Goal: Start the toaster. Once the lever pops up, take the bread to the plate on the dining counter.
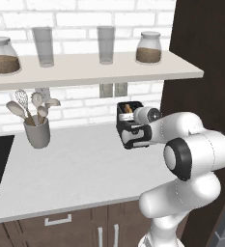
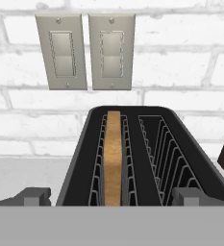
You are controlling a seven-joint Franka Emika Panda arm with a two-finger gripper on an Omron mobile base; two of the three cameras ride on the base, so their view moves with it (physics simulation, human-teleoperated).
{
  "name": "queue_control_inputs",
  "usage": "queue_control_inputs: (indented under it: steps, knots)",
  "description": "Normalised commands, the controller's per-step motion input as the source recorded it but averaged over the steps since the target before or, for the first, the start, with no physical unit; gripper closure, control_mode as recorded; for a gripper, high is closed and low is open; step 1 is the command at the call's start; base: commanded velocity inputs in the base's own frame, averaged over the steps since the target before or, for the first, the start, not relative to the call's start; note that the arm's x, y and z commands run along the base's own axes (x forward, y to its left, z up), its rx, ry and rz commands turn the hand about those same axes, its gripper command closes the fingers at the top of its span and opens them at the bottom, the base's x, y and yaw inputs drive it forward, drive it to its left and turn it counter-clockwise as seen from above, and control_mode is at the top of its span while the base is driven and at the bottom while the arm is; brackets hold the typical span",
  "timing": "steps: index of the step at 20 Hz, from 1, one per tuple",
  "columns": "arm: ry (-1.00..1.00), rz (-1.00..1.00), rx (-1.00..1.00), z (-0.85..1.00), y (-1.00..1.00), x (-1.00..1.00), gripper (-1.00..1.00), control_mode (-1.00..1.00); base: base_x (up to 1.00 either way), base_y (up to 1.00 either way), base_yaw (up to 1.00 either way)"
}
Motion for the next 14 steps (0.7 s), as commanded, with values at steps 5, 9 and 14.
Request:
queue_control_inputs:
  steps: [5,9,14]
  knots:
    - [0.00,0.00,0.00,0.00,0.00,0.00,-1.00,-1.00,0.00,0.00,0.00]
    - [0.00,0.00,0.00,0.00,0.00,0.00,-1.00,-1.00,0.00,0.00,0.00]
    - [0.00,0.00,0.00,0.00,0.00,0.00,-1.00,-1.00,0.00,0.00,0.00]
